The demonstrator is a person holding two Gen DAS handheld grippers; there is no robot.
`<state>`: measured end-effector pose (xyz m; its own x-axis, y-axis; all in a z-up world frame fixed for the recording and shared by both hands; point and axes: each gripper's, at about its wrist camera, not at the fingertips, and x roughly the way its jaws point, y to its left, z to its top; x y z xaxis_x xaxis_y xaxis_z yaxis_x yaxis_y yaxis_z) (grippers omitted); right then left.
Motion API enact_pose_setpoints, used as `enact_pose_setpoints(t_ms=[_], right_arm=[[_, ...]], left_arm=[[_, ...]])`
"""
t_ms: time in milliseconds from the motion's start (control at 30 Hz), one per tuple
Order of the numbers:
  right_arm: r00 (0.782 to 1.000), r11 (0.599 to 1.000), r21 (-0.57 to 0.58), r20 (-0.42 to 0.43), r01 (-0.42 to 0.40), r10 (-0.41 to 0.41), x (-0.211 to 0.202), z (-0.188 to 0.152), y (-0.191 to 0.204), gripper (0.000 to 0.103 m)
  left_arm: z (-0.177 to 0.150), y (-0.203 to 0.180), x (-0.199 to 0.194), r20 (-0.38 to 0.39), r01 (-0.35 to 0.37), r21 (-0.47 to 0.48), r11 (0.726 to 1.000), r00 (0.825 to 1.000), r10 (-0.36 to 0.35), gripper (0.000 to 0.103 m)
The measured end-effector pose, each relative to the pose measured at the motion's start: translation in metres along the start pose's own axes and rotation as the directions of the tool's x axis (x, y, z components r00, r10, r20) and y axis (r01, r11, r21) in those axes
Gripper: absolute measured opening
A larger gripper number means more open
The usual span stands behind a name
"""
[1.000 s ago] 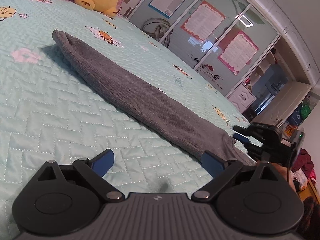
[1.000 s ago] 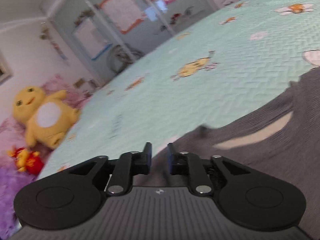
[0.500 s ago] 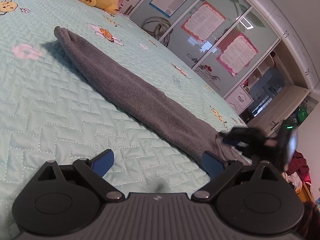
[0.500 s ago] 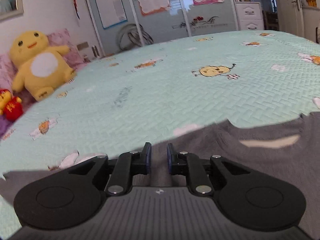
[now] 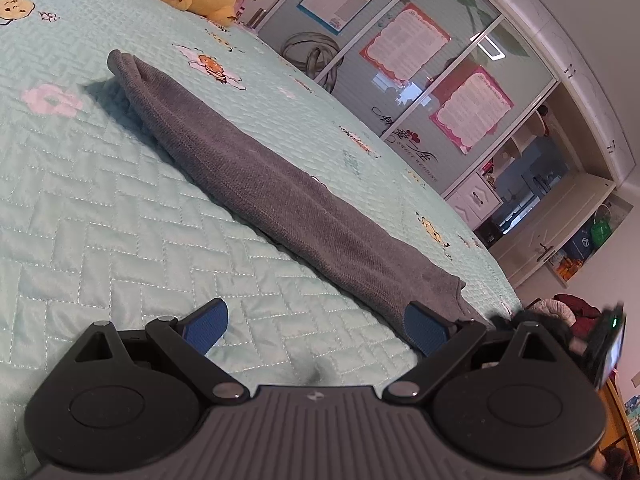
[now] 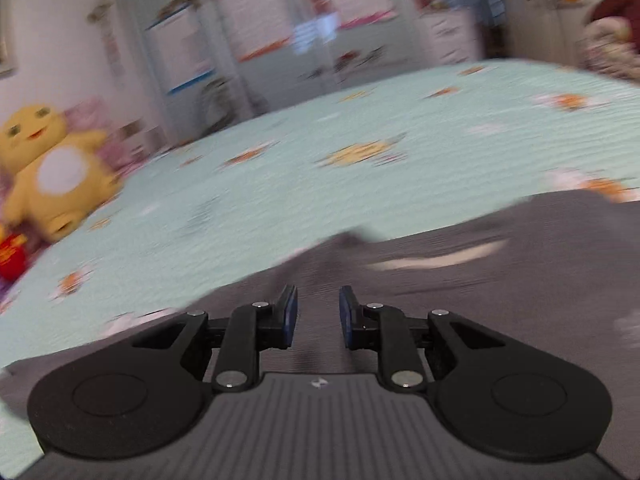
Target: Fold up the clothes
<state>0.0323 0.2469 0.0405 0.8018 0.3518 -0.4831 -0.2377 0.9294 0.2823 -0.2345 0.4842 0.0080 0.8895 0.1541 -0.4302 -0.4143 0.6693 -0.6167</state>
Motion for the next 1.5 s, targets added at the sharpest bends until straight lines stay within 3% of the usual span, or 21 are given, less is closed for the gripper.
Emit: enact_pose_setpoints(t_ms=[100, 167, 233, 367, 433, 533, 700, 800, 833, 900, 967, 1033, 1233, 1300, 1333, 1500], right_arm=[[0.98, 0.975, 0.095, -0.003, 0.198, -0.199, 0.008, 0.013, -0.058, 0.024], [0.973, 0.958, 0.174, -0.067, 0.228, -0.22, 0.028, 0.023, -0.096, 0.019], [0.979, 0.952, 0.225, -0.055, 0.206, -0.199, 0.041, 0.034, -0.116, 0.016], [0.964, 0.947, 0.184, -0.06, 0.265, -0.258, 0.059, 0.047, -0.119, 0.013], [0.95, 0.948, 0.073, -0.051, 0.31, -0.307, 0.052, 0.046, -0.093, 0.018], [0.976, 0.967, -0.14, -0.01, 0.213, -0.217, 0.014, 0.023, -0.048, 0.021], [0.993, 0.975, -0.214, -0.093, 0.055, -0.076, -0.064, -0.032, 0.005, 0.025], [0.992, 0.959, -0.282, -0.113, 0.017, -0.051, -0.095, -0.062, 0.032, 0.043], [0.985, 0.945, -0.327, -0.166, -0.005, -0.052, -0.093, -0.072, 0.041, 0.059], [0.976, 0.915, -0.404, -0.204, -0.01, -0.08, -0.095, -0.084, 0.055, 0.063], [0.974, 0.887, -0.461, -0.198, 0.007, -0.111, -0.101, -0.089, 0.067, 0.057], [0.978, 0.898, -0.439, -0.194, -0.018, -0.075, -0.116, -0.083, 0.074, 0.05], [0.979, 0.921, -0.388, -0.198, -0.032, -0.05, -0.121, -0.089, 0.083, 0.051], [0.979, 0.928, -0.371, -0.2, -0.033, -0.045, -0.12, -0.092, 0.086, 0.042], [0.979, 0.931, -0.363, -0.201, -0.034, -0.043, -0.12, -0.094, 0.087, 0.029], [0.982, 0.944, -0.327, -0.185, -0.039, -0.024, -0.124, -0.098, 0.095, 0.017]], left_arm=[[-0.002, -0.004, 0.002, 0.0, -0.014, 0.03, 0.999, 1.0, 0.014, 0.1], [-0.002, -0.007, 0.004, -0.005, -0.025, 0.047, 0.999, 1.0, 0.025, 0.101], [-0.002, -0.008, 0.005, -0.014, -0.035, 0.062, 0.997, 0.999, 0.036, 0.101], [0.001, -0.016, 0.01, -0.058, -0.067, 0.126, 0.99, 0.996, 0.074, 0.101], [0.002, -0.021, 0.012, -0.088, -0.08, 0.157, 0.984, 0.992, 0.094, 0.101], [0.006, -0.024, 0.013, -0.14, -0.085, 0.173, 0.981, 0.984, 0.11, 0.101], [0.011, -0.023, 0.012, -0.205, -0.075, 0.163, 0.984, 0.973, 0.108, 0.101], [0.012, -0.023, 0.011, -0.219, -0.081, 0.152, 0.985, 0.969, 0.113, 0.101], [0.012, -0.024, 0.01, -0.224, -0.085, 0.151, 0.985, 0.967, 0.118, 0.101], [0.013, -0.026, 0.009, -0.234, -0.091, 0.151, 0.984, 0.964, 0.125, 0.101], [0.014, -0.027, 0.007, -0.246, -0.09, 0.147, 0.985, 0.961, 0.125, 0.101], [0.015, -0.025, 0.007, -0.256, -0.086, 0.137, 0.987, 0.959, 0.119, 0.101], [0.018, -0.02, 0.006, -0.27, -0.067, 0.1, 0.993, 0.959, 0.092, 0.101], [0.018, -0.02, 0.006, -0.273, -0.065, 0.102, 0.993, 0.958, 0.091, 0.101], [0.018, -0.02, 0.006, -0.275, -0.065, 0.102, 0.993, 0.957, 0.091, 0.101], [0.019, -0.02, 0.008, -0.278, -0.066, 0.101, 0.993, 0.956, 0.092, 0.101]])
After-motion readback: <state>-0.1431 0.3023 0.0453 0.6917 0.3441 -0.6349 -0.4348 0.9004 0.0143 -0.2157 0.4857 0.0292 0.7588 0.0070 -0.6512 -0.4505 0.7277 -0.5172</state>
